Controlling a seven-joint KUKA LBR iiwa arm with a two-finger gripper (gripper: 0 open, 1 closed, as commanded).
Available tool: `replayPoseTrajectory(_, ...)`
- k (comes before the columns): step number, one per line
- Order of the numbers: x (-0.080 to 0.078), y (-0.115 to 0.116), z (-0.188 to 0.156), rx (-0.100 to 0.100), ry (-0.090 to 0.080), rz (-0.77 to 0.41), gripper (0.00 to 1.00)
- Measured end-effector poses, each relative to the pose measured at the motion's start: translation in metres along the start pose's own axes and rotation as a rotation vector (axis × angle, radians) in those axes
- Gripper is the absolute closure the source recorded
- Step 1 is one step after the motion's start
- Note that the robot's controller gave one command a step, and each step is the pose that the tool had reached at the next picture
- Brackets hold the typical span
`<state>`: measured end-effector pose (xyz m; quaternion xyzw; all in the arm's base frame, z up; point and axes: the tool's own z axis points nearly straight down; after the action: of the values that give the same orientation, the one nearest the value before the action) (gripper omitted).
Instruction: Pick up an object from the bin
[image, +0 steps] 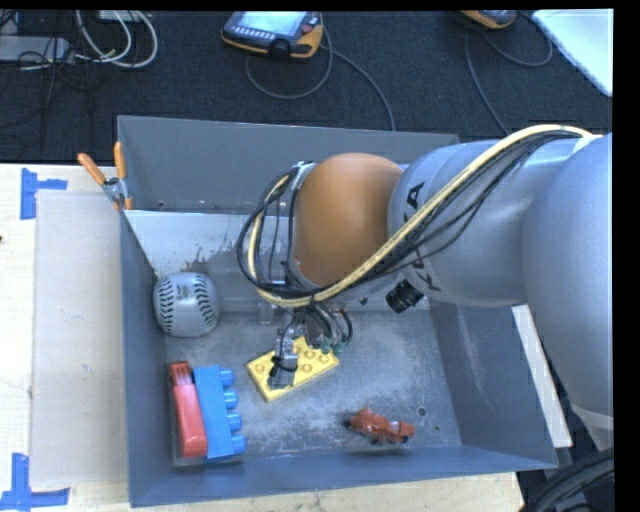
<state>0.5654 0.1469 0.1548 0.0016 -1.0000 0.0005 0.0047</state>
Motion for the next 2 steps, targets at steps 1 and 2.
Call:
replayPoseTrajectory(1, -0.001, -0.001, -0.005, -0.001, -0.007, 0.003, 0.0)
replayPoseTrajectory(2, -0.007, -0.029, 0.032, -0.004, -0.012, -0.045, 0.0)
